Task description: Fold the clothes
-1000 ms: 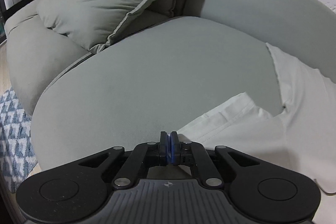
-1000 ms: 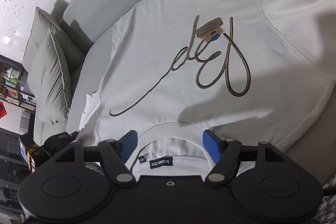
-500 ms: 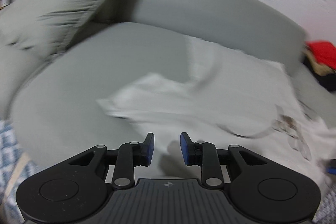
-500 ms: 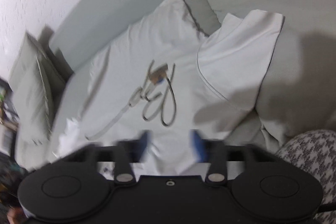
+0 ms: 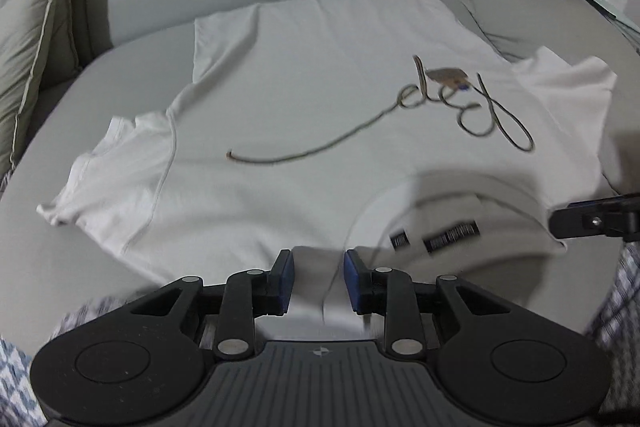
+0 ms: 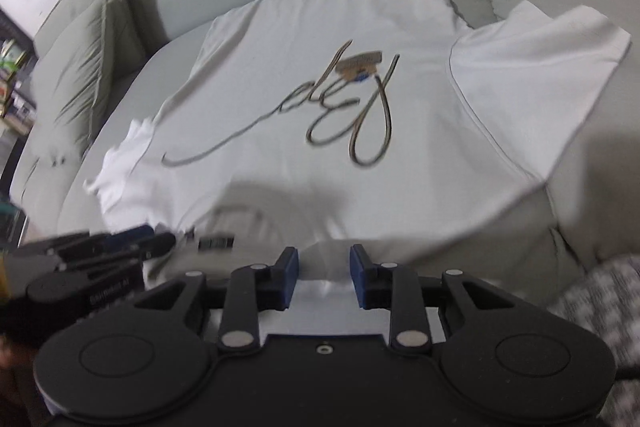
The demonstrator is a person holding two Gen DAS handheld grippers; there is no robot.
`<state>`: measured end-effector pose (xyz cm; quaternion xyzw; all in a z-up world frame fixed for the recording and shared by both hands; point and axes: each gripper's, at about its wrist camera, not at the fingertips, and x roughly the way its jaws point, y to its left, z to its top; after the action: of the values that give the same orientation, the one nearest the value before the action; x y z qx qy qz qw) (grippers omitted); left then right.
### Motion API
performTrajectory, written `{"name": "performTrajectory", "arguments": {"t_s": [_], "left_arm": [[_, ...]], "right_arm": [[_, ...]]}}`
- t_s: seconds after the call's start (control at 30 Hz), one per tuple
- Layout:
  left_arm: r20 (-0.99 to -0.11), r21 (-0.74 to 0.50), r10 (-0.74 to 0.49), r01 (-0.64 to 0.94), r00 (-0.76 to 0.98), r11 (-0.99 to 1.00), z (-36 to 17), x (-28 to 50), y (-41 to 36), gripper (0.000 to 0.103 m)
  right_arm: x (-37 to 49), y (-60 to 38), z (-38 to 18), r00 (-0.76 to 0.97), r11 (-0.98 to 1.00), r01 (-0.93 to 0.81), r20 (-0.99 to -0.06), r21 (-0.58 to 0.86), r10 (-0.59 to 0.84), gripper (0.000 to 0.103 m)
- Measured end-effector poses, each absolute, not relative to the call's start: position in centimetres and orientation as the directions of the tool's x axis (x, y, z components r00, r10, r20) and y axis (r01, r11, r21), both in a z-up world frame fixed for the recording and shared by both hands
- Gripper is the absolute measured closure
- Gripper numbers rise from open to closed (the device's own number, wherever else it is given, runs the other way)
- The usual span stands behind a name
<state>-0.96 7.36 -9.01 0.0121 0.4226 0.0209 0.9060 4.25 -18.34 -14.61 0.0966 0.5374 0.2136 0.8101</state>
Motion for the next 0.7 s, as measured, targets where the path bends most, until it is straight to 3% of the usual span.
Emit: {"name": "performTrajectory", "arguments": {"t_s": [0.13,0.27,0.47,0.53,0.6,0.7], "left_arm": [[-0.754,0.056,0.051,-0.014,0.655,0.998,-7.7,-2.3,7.6,0.077],[-0.742,0.073,0.054,0.0,0.668,0.997,-6.4,-3.7,7.8,0.077],[-0.643,-0.001,0.034,-0.045,0.765,0.999,-0.9,-1.0,10.8,0.074],[-0.606,-0.028,0.029,-0.058,0.795,0.998,1.0,0.0,11.8,0.07],[-0.59,-0.045,0.03,-0.07,0.807,0.997,1.9,1.5,12.8,0.069],[-0.642,-0.072,0.025,-0.093,0.767,0.993,-0.4,5.6,14.5,0.069]], "right_arm": [[3.2,-18.5,-14.1,0.292,0.895,-0.251,-0.852,0.369,0.434,0.075],[4.0,-19.7,-10.2,0.363,0.869,-0.241,-0.79,0.433,0.494,0.073],[6.6,-21.1,-1.7,0.509,0.81,-0.262,-0.638,0.525,0.578,0.049],[7.9,-21.4,0.2,0.533,0.793,-0.268,-0.602,0.547,0.595,0.029],[9.7,-21.5,1.1,0.544,0.78,-0.272,-0.578,0.564,0.608,0.026],[13.6,-21.5,-0.4,0.551,0.798,-0.226,-0.602,0.559,0.578,0.026]]}}
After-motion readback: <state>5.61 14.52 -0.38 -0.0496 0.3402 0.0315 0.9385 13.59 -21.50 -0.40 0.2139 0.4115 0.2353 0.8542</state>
